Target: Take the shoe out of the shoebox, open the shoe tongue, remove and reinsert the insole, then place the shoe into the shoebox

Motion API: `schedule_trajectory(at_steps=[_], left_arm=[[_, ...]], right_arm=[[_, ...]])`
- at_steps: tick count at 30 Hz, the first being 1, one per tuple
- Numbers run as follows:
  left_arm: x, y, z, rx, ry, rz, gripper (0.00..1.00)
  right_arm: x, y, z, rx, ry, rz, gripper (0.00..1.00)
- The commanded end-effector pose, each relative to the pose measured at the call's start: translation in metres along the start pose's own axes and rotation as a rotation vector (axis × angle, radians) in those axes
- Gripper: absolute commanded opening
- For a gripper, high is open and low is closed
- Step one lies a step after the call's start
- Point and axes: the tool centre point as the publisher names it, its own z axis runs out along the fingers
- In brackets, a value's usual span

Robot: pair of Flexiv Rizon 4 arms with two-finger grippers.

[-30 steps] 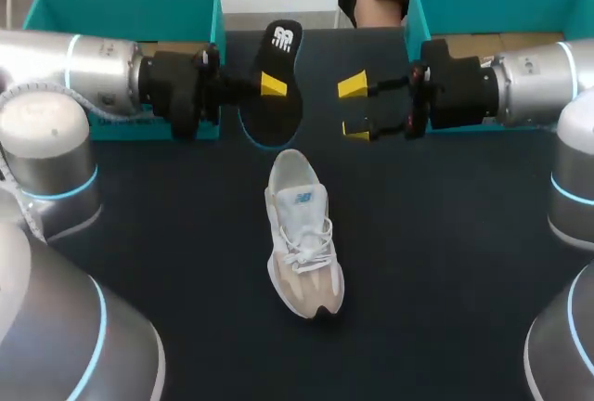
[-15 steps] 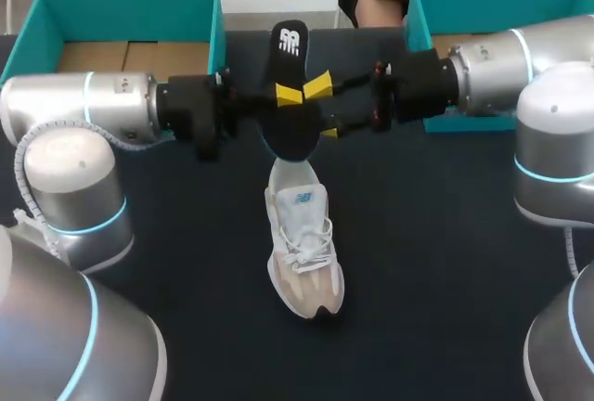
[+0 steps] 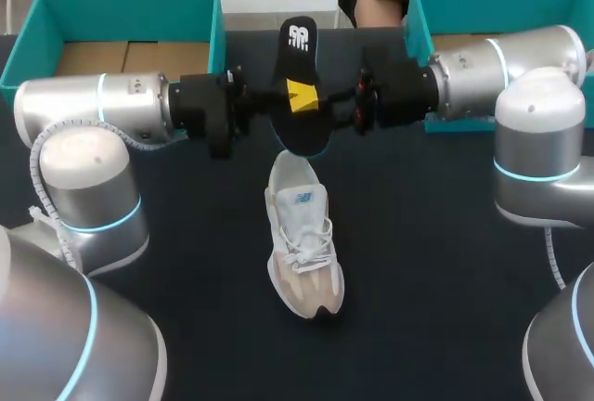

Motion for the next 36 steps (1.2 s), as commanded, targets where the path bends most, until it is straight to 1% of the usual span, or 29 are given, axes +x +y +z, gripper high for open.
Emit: schedule_trajectory(at_steps=[1,2,4,5,6,9,10,11,12,15,17,18,19,20,23,27,29,32,33,34,35,36], left_arm=[[0.001,-0.002,0.003,-0.004,-0.004,0.0,0.0],[0.002,-0.002,0.003,-0.004,-0.004,-0.002,0.0],[0.002,-0.003,0.003,-0.004,-0.004,-0.007,0.0],[0.002,-0.003,0.003,-0.005,-0.006,-0.011,0.0],[0.002,-0.004,0.003,-0.007,-0.008,-0.015,0.0],[0.001,-0.005,0.005,-0.008,-0.013,-0.021,0.0],[0.002,-0.006,0.005,-0.007,-0.014,-0.022,0.0],[0.002,-0.007,0.005,-0.006,-0.014,-0.024,0.0],[0.002,-0.007,0.006,-0.006,-0.014,-0.026,0.0],[0.003,-0.009,0.005,0.001,-0.005,-0.042,0.0],[0.003,-0.01,0.005,-0.01,0.016,-0.052,0.0],[0.001,-0.01,0.003,-0.006,0.018,-0.065,0.24],[0.0,-0.009,0.001,-0.013,0.032,-0.071,0.83],[-0.002,-0.008,-0.002,-0.016,0.029,-0.073,1.0],[-0.005,-0.003,-0.015,-0.007,0.042,-0.107,1.0],[-0.005,0.006,-0.039,-0.023,0.071,-0.185,1.0],[-0.003,0.009,-0.051,-0.036,0.117,-0.232,1.0],[0.006,0.011,-0.067,-0.053,0.21,-0.382,1.0],[0.009,0.01,-0.07,-0.048,0.227,-0.436,1.0],[0.013,0.008,-0.074,-0.048,0.267,-0.481,1.0],[0.019,0.007,-0.078,-0.064,0.3,-0.518,1.0],[0.023,0.007,-0.082,-0.07,0.3,-0.583,1.0]], right_arm=[[-0.002,-0.001,0.003,-0.006,0.004,0.001,0.45],[-0.003,-0.001,0.003,-0.006,0.005,0.001,0.44],[-0.004,0.0,0.002,-0.005,0.005,0.002,0.37],[-0.004,0.0,0.002,-0.005,0.006,0.002,0.37],[-0.004,0.001,0.003,-0.005,0.008,0.002,0.27],[-0.005,0.002,0.003,-0.003,0.011,0.002,0.2],[-0.006,0.002,0.003,-0.002,0.011,0.002,0.09],[-0.006,0.003,0.004,-0.001,0.013,0.002,0.03],[-0.006,0.003,0.004,0.001,0.014,0.002,0.0],[-0.007,0.003,0.004,-0.001,0.015,0.003,0.0],[-0.008,0.003,0.004,-0.002,0.016,0.004,0.0],[-0.009,0.002,0.003,-0.003,0.016,0.004,0.0],[-0.009,0.002,0.003,-0.005,0.016,0.004,0.0],[-0.01,0.002,0.002,-0.006,0.016,0.005,0.0],[-0.012,0.002,-0.002,-0.016,0.011,0.005,0.0],[-0.018,0.002,-0.01,-0.045,-0.007,0.001,0.0],[-0.021,0.003,-0.016,-0.072,-0.028,-0.025,0.0],[-0.024,0.006,-0.023,-0.113,-0.065,-0.11,0.0],[-0.025,0.007,-0.026,-0.126,-0.08,-0.144,0.0],[-0.026,0.009,-0.028,-0.138,-0.093,-0.184,0.0],[-0.027,0.01,-0.029,-0.145,-0.109,-0.216,0.0],[-0.027,0.011,-0.03,-0.147,-0.127,-0.249,0.0]])
